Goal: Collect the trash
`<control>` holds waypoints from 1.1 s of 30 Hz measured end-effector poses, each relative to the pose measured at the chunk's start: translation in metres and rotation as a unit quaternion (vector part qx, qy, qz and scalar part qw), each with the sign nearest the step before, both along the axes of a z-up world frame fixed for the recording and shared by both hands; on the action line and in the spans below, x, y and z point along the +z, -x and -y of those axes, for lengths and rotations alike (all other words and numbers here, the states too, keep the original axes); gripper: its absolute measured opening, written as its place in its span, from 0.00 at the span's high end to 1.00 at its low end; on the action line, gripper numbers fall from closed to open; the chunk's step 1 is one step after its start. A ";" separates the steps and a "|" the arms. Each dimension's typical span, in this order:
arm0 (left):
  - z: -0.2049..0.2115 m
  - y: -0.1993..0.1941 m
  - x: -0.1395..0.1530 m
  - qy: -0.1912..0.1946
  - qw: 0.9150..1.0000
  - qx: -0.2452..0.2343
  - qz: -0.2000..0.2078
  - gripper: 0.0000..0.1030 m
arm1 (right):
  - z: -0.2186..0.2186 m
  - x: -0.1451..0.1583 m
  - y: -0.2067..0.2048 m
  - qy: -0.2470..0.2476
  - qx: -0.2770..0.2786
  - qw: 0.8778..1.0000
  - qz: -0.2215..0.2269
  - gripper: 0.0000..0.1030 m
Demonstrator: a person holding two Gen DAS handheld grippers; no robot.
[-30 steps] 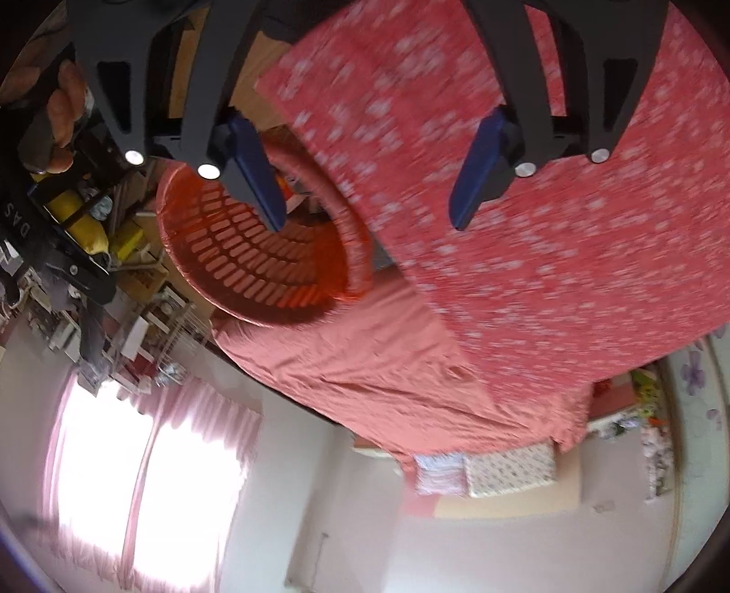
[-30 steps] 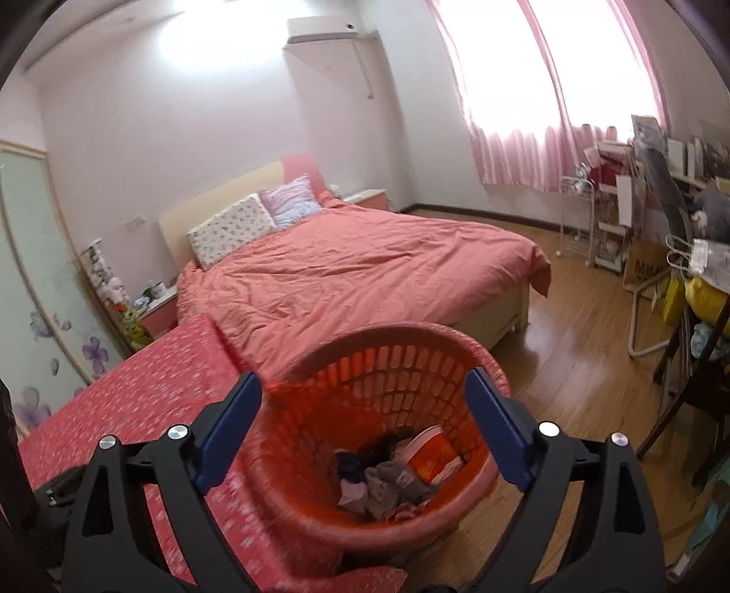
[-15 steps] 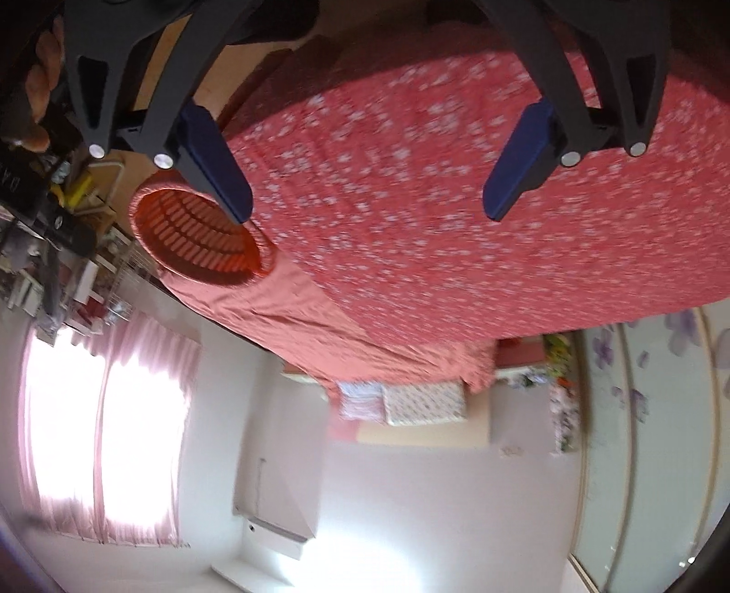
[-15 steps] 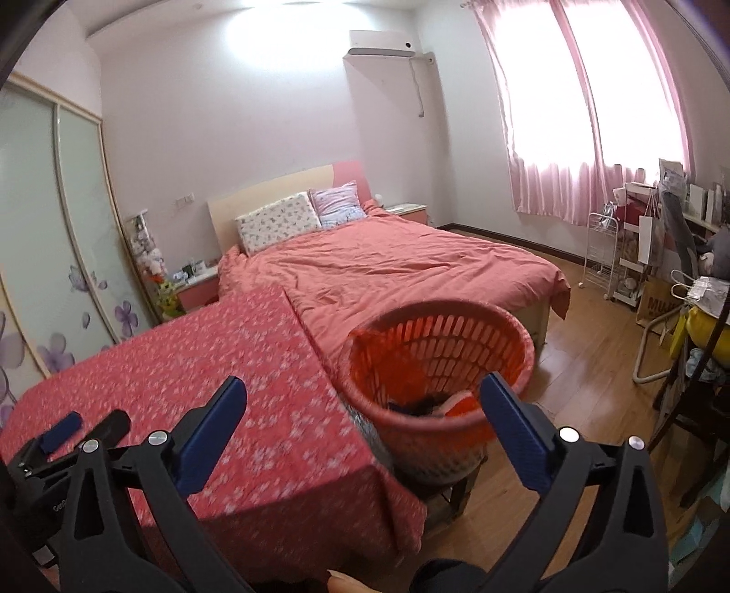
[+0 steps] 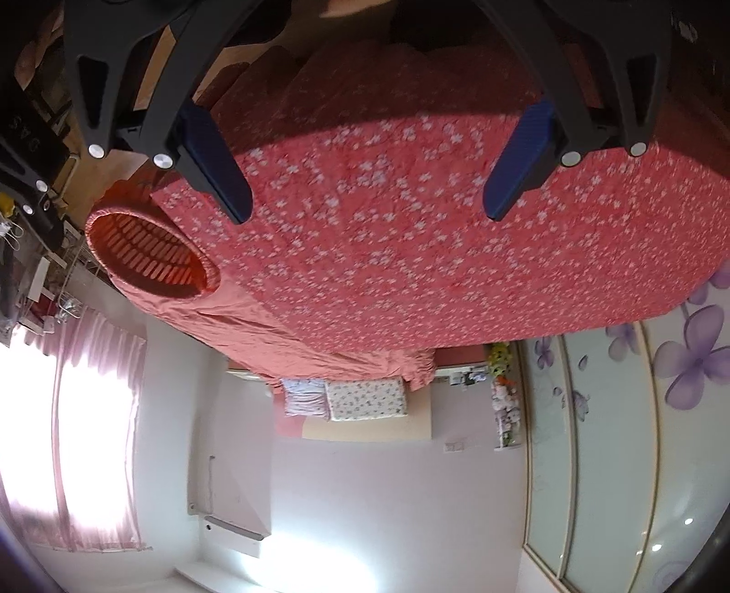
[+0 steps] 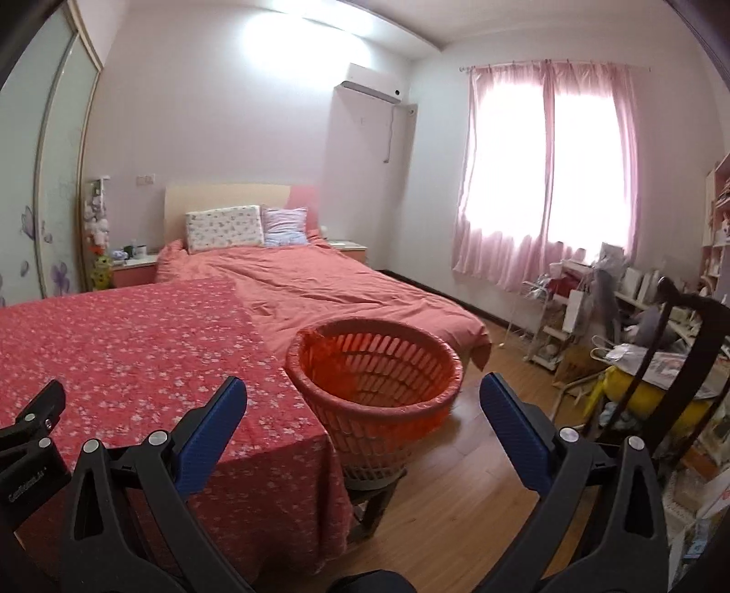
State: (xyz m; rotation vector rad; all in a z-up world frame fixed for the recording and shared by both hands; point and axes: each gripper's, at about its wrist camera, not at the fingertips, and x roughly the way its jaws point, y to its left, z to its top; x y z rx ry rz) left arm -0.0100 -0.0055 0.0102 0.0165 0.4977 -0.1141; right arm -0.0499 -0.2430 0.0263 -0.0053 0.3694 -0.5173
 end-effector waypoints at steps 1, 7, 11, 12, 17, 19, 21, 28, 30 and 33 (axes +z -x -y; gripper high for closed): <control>-0.001 0.000 -0.002 0.002 1.000 0.002 -0.002 0.04 | 0.001 0.000 -0.001 -0.006 0.003 1.000 -0.003 0.02; -0.006 0.009 -0.009 0.004 1.000 0.015 -0.001 0.04 | 0.002 -0.007 0.004 -0.021 0.009 1.000 -0.012 0.02; -0.009 0.010 -0.013 0.006 1.000 0.020 -0.005 0.04 | 0.001 -0.014 0.007 -0.046 0.015 0.999 -0.023 0.02; -0.010 0.009 -0.013 0.008 1.000 0.021 -0.008 0.04 | 0.002 -0.015 0.007 -0.051 0.015 0.998 -0.024 0.02; -0.011 0.008 -0.017 0.015 0.999 0.025 -0.019 0.04 | 0.004 -0.020 0.008 -0.067 0.010 0.997 -0.035 0.02; -0.011 0.007 -0.018 0.017 0.999 0.025 -0.024 0.04 | 0.004 -0.022 0.007 -0.070 0.008 0.997 -0.039 0.02; -0.010 0.006 -0.020 0.017 0.999 0.026 -0.029 0.04 | 0.005 -0.024 0.005 -0.073 0.005 0.996 -0.046 0.02; -0.008 0.003 -0.023 0.020 0.999 0.028 -0.039 0.04 | 0.010 -0.026 0.005 -0.084 0.003 0.995 -0.056 0.02; -0.007 0.003 -0.023 0.020 0.999 0.028 -0.038 0.04 | 0.010 -0.026 0.006 -0.083 0.004 0.995 -0.055 0.02; -0.006 0.005 -0.022 0.022 0.999 0.028 -0.036 0.04 | 0.012 -0.025 0.006 -0.084 0.005 0.995 -0.053 0.02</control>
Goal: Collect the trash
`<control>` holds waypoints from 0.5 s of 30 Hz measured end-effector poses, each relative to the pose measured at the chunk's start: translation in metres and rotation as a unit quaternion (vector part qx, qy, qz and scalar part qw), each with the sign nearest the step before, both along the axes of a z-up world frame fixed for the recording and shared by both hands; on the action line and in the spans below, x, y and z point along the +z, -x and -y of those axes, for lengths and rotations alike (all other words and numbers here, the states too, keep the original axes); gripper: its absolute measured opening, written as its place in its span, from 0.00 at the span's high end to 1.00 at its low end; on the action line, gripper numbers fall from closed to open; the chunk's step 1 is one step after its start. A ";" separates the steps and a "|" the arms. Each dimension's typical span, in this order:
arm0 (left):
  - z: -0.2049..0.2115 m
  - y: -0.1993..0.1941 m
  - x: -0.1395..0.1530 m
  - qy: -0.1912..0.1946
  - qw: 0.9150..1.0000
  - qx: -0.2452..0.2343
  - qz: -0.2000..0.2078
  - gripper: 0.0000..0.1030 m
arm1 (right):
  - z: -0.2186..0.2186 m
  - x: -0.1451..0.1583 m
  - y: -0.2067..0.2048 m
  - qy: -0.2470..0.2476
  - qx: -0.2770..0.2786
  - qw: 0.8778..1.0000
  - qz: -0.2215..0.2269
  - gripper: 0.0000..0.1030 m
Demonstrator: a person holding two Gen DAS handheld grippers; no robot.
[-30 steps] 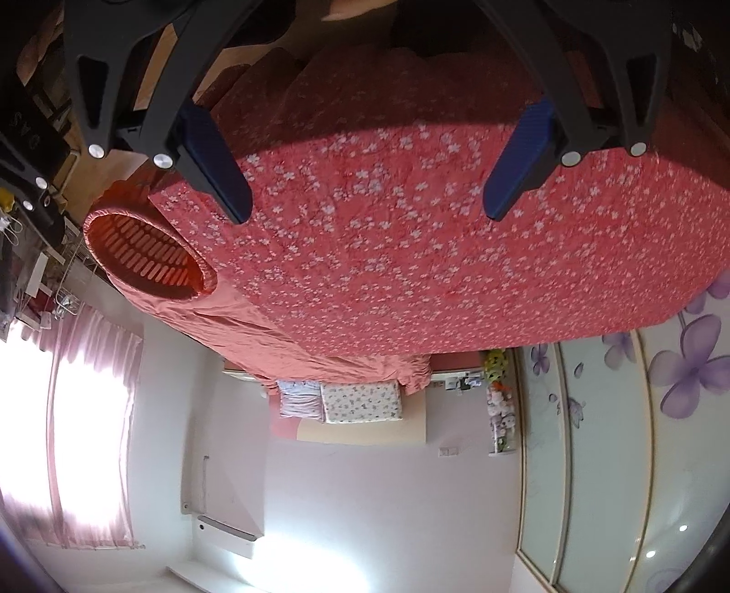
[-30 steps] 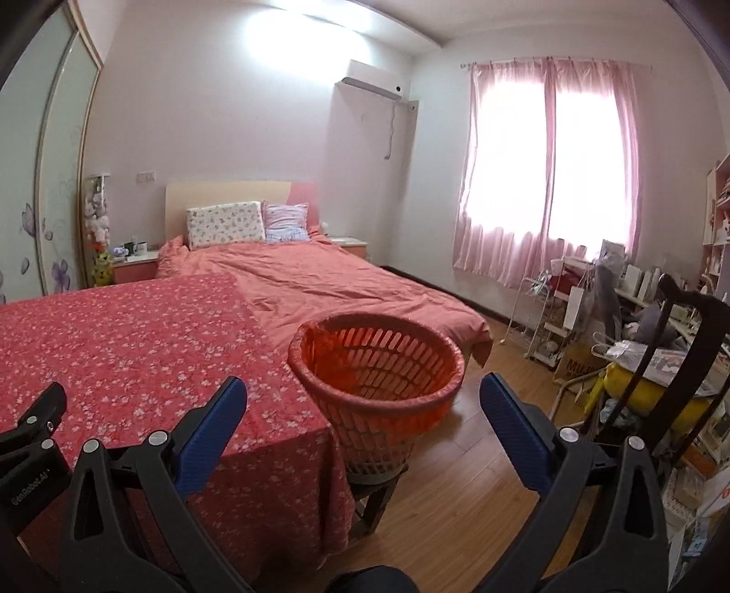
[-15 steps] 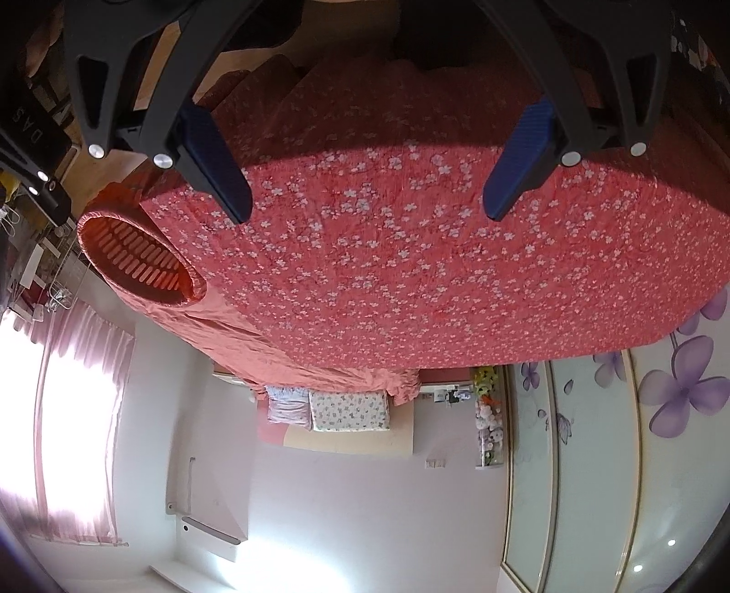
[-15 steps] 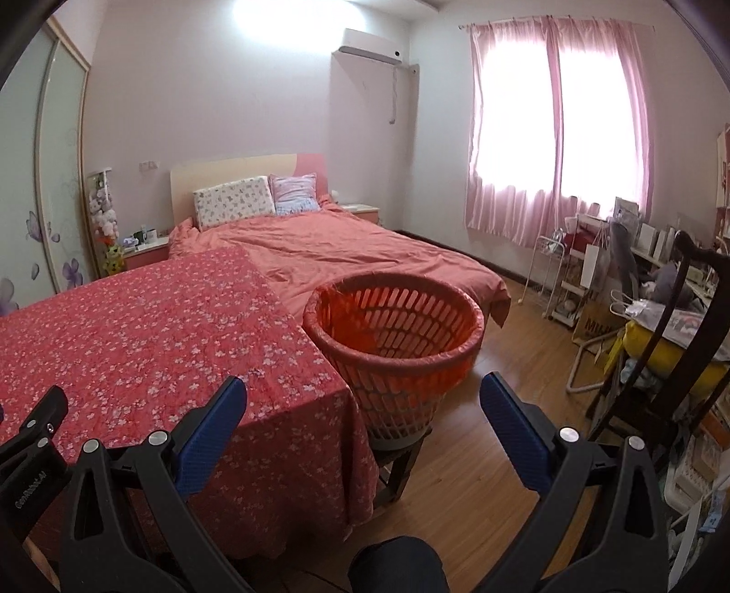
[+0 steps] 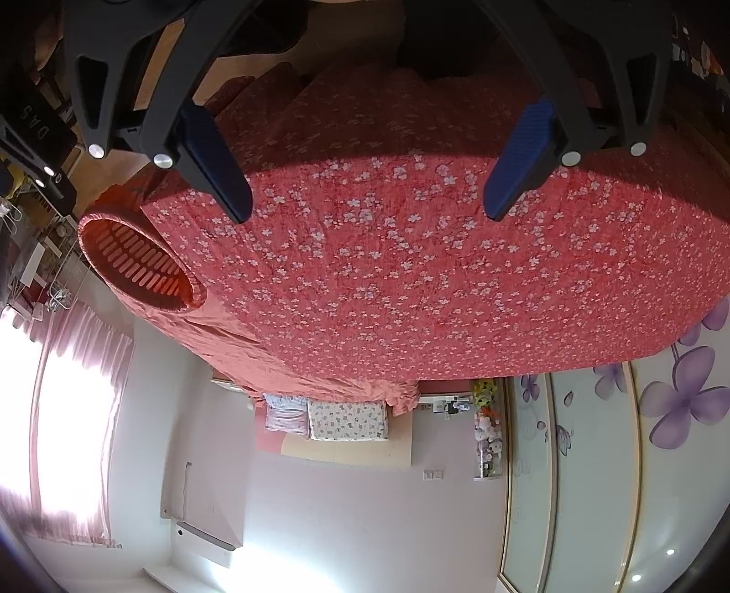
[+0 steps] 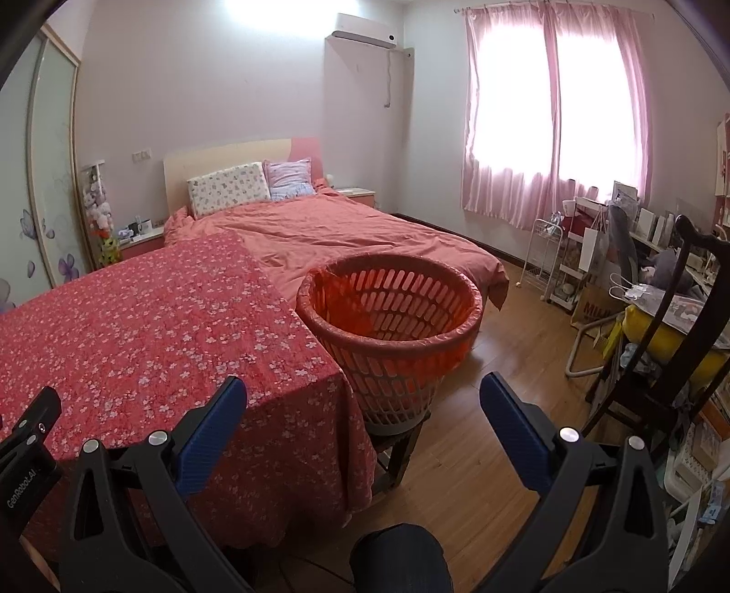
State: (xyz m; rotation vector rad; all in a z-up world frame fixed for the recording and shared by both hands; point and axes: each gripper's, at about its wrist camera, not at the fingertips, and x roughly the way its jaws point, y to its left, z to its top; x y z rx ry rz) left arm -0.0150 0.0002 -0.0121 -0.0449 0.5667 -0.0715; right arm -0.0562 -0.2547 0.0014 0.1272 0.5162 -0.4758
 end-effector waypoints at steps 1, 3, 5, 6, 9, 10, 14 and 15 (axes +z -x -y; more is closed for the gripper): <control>0.000 0.000 0.000 0.001 1.000 0.000 0.001 0.04 | 0.000 0.001 0.001 0.000 0.000 1.000 0.001 0.02; 0.001 0.001 0.002 0.003 1.000 0.000 0.002 0.04 | 0.000 0.002 0.001 0.001 -0.001 1.000 0.003 0.02; 0.002 0.002 0.003 0.004 1.000 0.001 0.004 0.04 | 0.001 0.003 0.000 0.001 -0.001 1.000 0.004 0.02; 0.002 0.002 0.004 0.005 1.000 0.001 0.004 0.04 | 0.001 0.004 0.001 0.002 0.000 1.000 0.005 0.02; 0.001 0.004 0.007 0.005 1.000 0.002 0.010 0.04 | 0.002 0.005 0.001 0.003 0.000 1.000 0.007 0.02; 0.001 0.005 0.009 0.006 1.000 0.002 0.011 0.04 | 0.001 0.005 0.001 0.003 0.000 1.000 0.008 0.02; 0.001 0.008 0.013 0.006 1.000 0.001 0.017 0.04 | 0.000 0.007 0.003 0.005 0.001 1.000 0.011 0.02; 0.001 0.008 0.014 0.005 1.000 0.001 0.019 0.04 | 0.000 0.007 0.003 0.005 0.001 1.000 0.012 0.02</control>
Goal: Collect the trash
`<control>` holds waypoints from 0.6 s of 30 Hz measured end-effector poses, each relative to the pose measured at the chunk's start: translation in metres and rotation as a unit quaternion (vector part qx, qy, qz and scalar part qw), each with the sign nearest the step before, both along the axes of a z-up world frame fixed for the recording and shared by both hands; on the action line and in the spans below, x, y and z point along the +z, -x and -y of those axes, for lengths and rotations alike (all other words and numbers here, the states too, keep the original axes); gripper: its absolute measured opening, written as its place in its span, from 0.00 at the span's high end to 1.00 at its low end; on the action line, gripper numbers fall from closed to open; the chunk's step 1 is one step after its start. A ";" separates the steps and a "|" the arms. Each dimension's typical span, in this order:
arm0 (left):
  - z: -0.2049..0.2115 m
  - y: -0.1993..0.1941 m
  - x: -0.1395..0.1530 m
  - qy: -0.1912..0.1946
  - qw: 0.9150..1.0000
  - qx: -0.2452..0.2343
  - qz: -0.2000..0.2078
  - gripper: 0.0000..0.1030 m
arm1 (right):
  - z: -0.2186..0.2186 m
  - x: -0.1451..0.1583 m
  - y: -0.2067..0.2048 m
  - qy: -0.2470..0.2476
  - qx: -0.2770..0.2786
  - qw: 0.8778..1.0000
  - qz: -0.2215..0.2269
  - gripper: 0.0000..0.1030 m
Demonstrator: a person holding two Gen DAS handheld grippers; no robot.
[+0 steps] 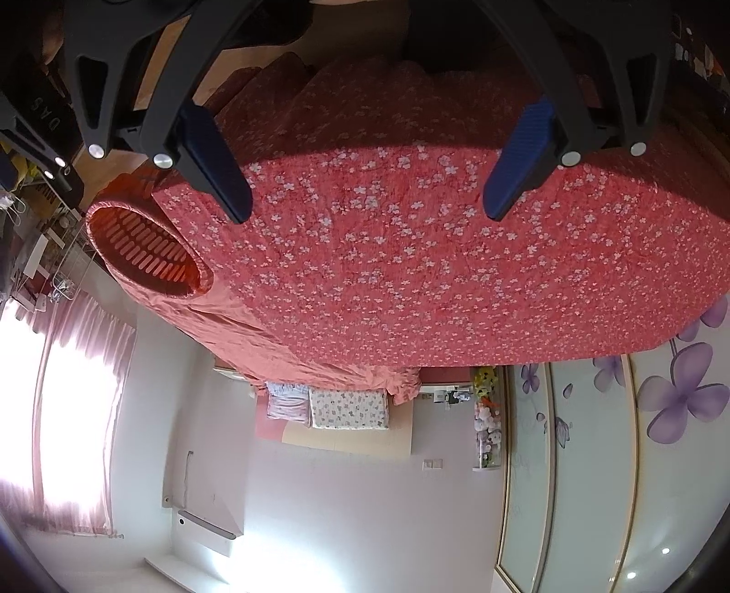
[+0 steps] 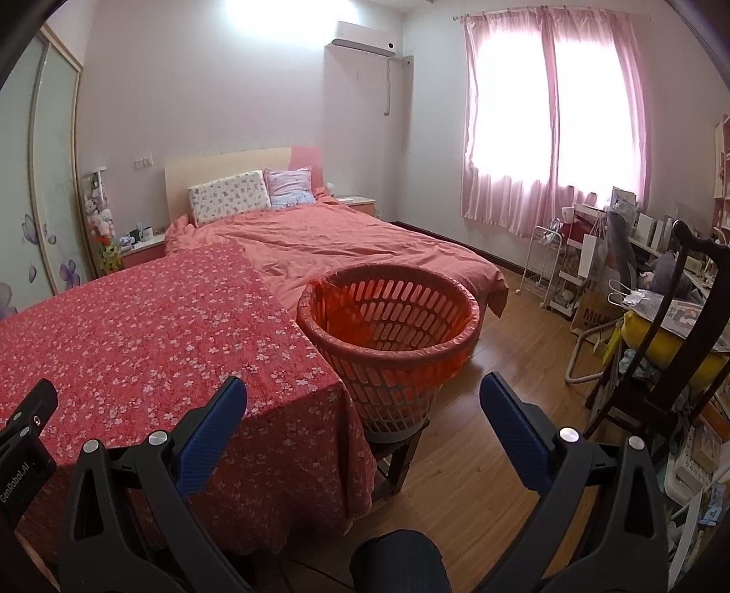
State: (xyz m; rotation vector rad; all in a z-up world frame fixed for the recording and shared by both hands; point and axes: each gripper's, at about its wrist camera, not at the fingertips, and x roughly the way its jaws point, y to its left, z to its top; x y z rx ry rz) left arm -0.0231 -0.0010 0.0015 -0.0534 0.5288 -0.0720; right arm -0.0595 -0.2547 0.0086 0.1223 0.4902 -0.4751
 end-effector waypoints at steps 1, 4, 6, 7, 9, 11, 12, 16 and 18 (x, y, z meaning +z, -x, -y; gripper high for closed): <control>0.000 0.000 0.001 -0.001 1.000 0.000 0.001 0.04 | 0.000 0.000 0.000 0.000 0.000 1.000 0.001 0.02; 0.001 0.002 0.003 -0.005 1.000 0.000 0.004 0.04 | 0.000 0.002 0.001 0.001 0.000 1.000 0.003 0.02; 0.002 0.003 0.004 -0.009 1.000 0.000 0.006 0.04 | 0.000 0.003 0.002 0.002 -0.001 1.000 0.004 0.02; 0.003 0.004 0.005 -0.011 1.000 -0.001 0.007 0.04 | 0.000 0.003 0.002 0.002 -0.001 1.000 0.005 0.02; 0.005 0.004 0.006 -0.015 1.000 -0.001 0.009 0.04 | 0.001 0.003 0.003 0.001 -0.001 1.000 0.005 0.02; 0.007 0.005 0.007 -0.019 1.000 -0.001 0.012 0.04 | 0.001 0.003 0.002 0.001 -0.002 1.000 0.006 0.02; 0.008 0.005 0.008 -0.021 1.000 -0.001 0.013 0.04 | 0.001 0.003 0.002 0.001 -0.002 1.000 0.006 0.02; 0.012 0.006 0.011 -0.033 0.999 0.003 0.017 0.04 | 0.002 0.004 0.002 0.001 -0.001 1.000 0.006 0.02; 0.014 0.006 0.011 -0.039 0.999 0.004 0.018 0.04 | 0.002 0.003 0.003 0.001 -0.001 1.000 0.006 0.02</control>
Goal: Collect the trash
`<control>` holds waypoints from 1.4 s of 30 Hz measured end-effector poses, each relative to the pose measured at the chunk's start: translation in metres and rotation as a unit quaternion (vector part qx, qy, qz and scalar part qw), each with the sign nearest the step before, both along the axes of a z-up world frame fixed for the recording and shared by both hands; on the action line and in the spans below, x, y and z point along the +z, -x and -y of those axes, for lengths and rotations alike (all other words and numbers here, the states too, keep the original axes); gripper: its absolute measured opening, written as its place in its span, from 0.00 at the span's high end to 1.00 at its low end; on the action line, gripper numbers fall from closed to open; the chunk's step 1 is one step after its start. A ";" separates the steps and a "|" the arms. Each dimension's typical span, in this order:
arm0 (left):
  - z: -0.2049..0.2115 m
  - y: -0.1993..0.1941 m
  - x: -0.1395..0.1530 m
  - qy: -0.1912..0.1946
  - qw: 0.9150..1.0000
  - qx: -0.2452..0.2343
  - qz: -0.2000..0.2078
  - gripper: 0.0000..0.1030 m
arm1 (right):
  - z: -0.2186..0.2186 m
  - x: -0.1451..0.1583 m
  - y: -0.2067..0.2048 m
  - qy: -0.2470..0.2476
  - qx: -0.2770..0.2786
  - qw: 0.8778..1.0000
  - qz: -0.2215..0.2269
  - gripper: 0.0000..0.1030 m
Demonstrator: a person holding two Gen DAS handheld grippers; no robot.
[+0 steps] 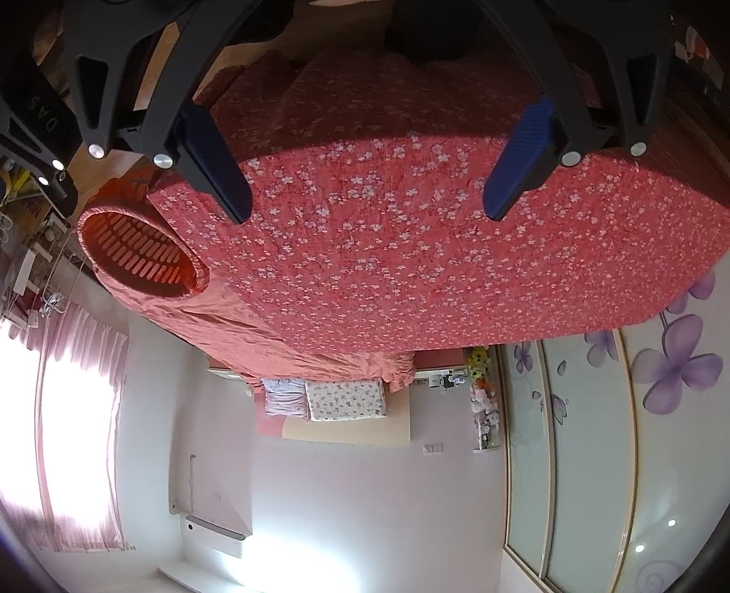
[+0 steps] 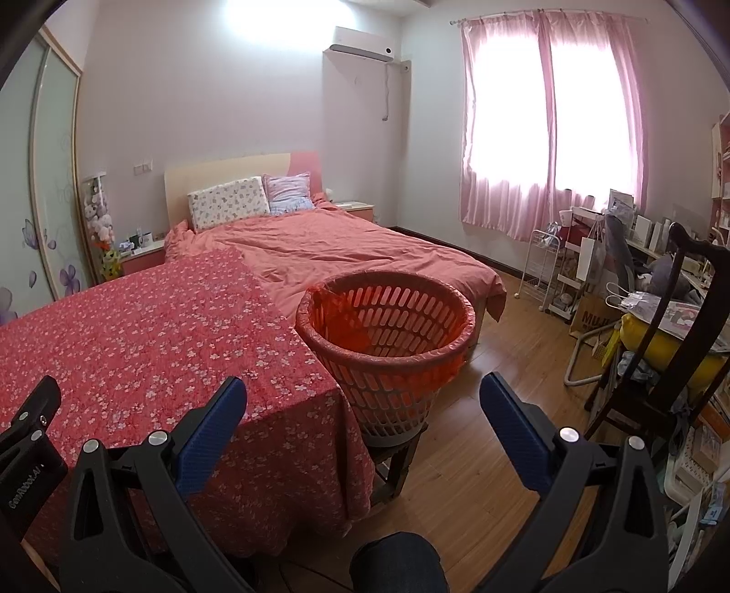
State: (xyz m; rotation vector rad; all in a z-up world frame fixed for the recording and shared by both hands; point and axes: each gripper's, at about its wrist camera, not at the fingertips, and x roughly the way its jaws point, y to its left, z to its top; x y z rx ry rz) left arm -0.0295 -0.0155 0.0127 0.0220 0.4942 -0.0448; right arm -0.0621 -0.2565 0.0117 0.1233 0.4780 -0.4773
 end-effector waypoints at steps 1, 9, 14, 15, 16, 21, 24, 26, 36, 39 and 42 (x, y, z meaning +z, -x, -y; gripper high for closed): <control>0.001 0.000 0.000 -0.002 1.000 0.001 0.000 0.04 | 0.000 0.000 0.000 0.000 0.000 1.000 0.000 0.02; 0.002 0.000 0.002 -0.008 1.000 0.005 0.002 0.04 | 0.000 0.002 0.000 0.000 0.000 1.000 0.001 0.02; 0.002 0.000 0.002 -0.007 1.000 0.003 0.001 0.04 | 0.001 0.002 0.000 0.000 0.000 1.000 0.002 0.02; 0.002 0.001 0.002 -0.006 1.000 0.002 0.001 0.04 | 0.000 0.002 0.000 0.000 0.000 1.000 0.002 0.02; 0.002 0.001 0.003 -0.006 1.000 0.002 0.001 0.04 | 0.000 0.002 0.000 -0.001 0.000 1.000 0.001 0.02; 0.004 0.001 0.002 -0.006 1.000 -0.003 -0.001 0.04 | 0.000 0.002 0.000 0.000 -0.001 1.000 0.002 0.02; 0.004 0.001 0.000 -0.005 1.000 -0.006 -0.004 0.04 | 0.001 0.002 0.001 -0.001 -0.001 1.000 0.002 0.02; 0.004 0.001 -0.001 -0.005 1.000 -0.007 -0.005 0.04 | 0.001 0.002 0.001 0.000 -0.001 1.000 0.002 0.02; 0.005 0.001 -0.002 -0.004 1.000 -0.009 -0.007 0.04 | 0.001 0.002 0.001 0.000 -0.001 1.000 0.002 0.02; 0.005 0.000 -0.002 -0.004 1.000 -0.009 -0.008 0.04 | 0.001 0.002 0.001 0.000 0.000 1.000 0.002 0.02; 0.005 0.000 -0.003 -0.003 1.000 -0.008 -0.009 0.04 | 0.001 0.002 0.001 -0.001 -0.001 1.000 0.002 0.02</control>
